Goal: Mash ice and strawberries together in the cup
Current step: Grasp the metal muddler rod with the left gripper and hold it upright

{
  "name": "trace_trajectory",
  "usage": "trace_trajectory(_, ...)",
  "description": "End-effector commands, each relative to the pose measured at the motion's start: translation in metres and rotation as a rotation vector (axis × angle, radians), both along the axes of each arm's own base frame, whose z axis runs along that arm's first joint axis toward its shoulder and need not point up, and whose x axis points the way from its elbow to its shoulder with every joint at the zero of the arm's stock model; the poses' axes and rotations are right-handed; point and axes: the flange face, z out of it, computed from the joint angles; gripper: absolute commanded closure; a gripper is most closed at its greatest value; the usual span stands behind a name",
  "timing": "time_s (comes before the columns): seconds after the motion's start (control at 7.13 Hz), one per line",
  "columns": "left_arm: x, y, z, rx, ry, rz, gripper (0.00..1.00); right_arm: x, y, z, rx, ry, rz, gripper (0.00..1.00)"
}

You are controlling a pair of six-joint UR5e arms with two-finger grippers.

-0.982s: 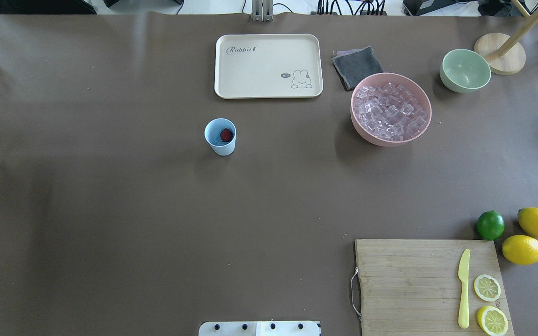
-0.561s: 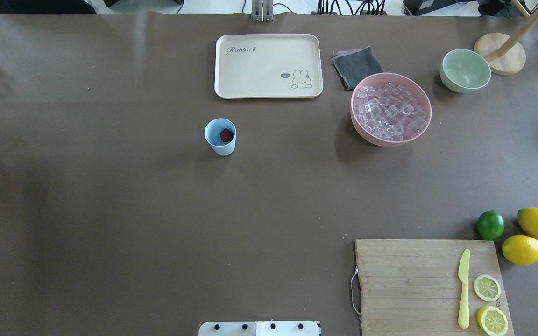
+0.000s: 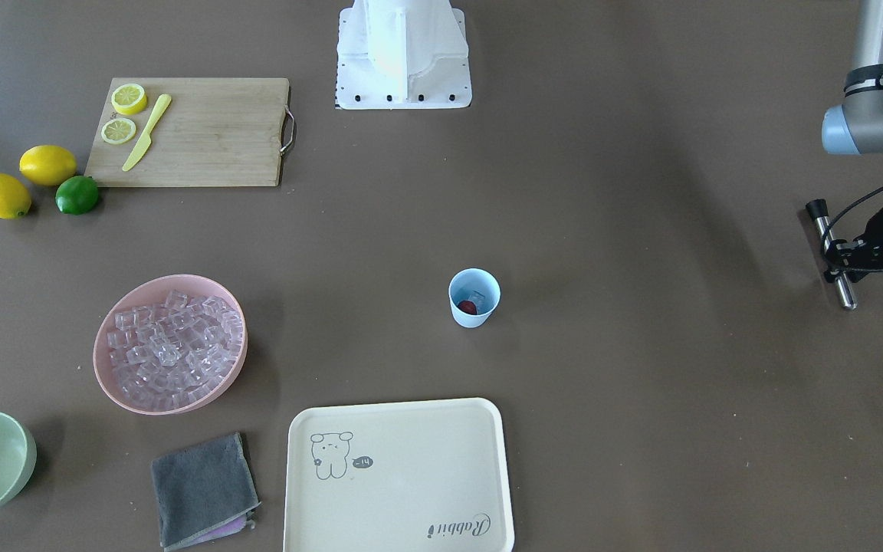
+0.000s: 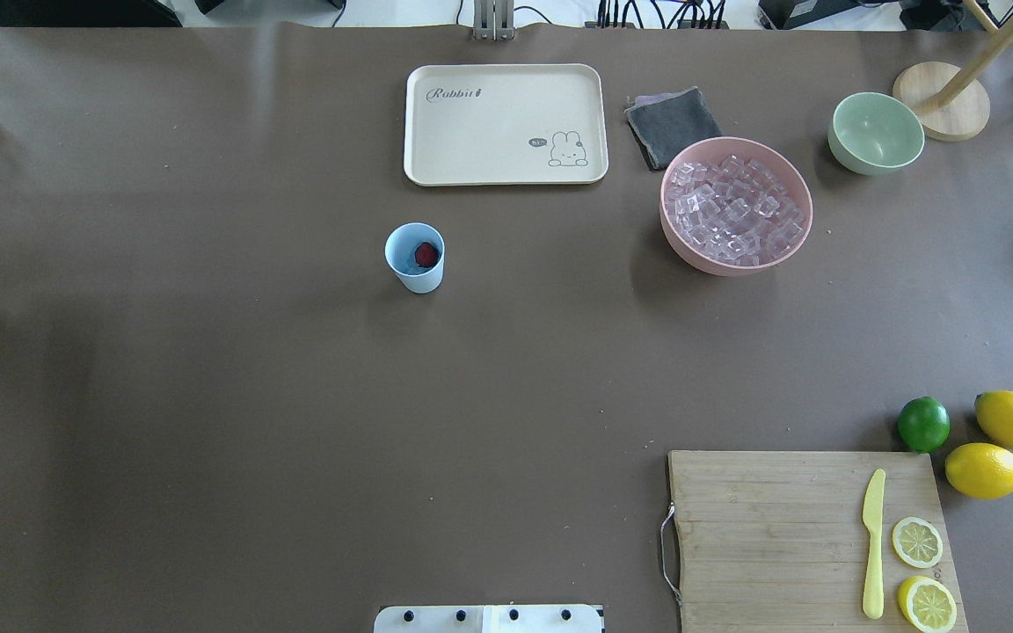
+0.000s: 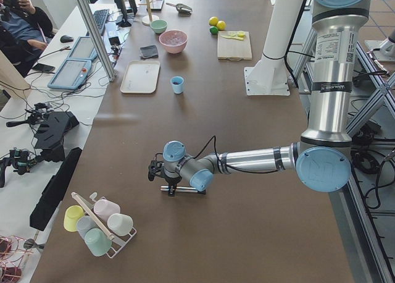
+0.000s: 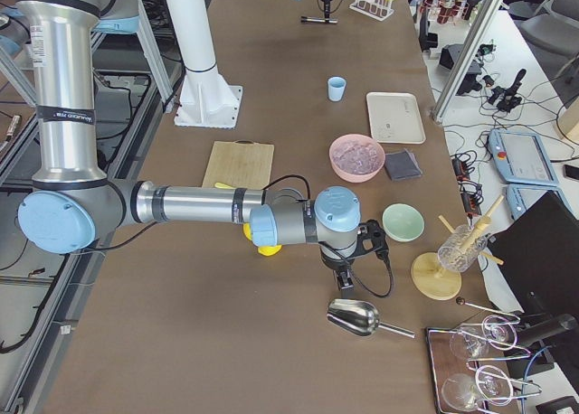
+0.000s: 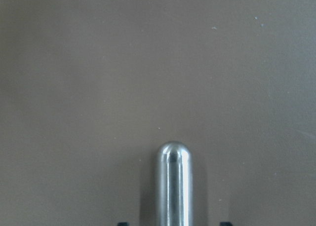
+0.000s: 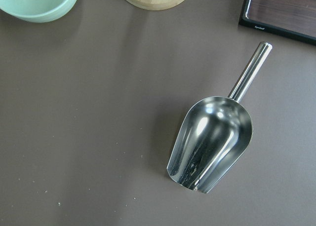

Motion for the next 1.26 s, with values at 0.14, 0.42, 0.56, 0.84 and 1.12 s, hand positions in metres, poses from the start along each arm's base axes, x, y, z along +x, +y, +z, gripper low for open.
trace_trajectory(0.14, 0.001, -0.002, -0.010, 0.027, 0.014, 0.000, 0.75, 0.001, -0.002, -0.002, 0.001, 0.000, 0.003, 0.01)
trace_trajectory(0.42, 0.005, -0.010, -0.053, 0.105, 0.048, 0.003, 0.76, 0.003, -0.001, -0.002, 0.001, -0.005, 0.006, 0.01)
trace_trajectory(0.56, 0.015, -0.033, -0.110, 0.195, 0.093, 0.001, 0.75, 0.005, 0.000, -0.004, 0.006, -0.003, 0.009, 0.01)
trace_trajectory(0.84, 0.014, -0.059, -0.193, 0.342, 0.154, -0.102, 0.76, 0.011, 0.005, -0.013, 0.023, 0.003, 0.023, 0.01)
trace_trajectory(1.12, 0.027, -0.082, -0.268, 0.526, 0.232, -0.340, 0.76, 0.016, 0.015, -0.012, -0.005, 0.001, 0.035, 0.01)
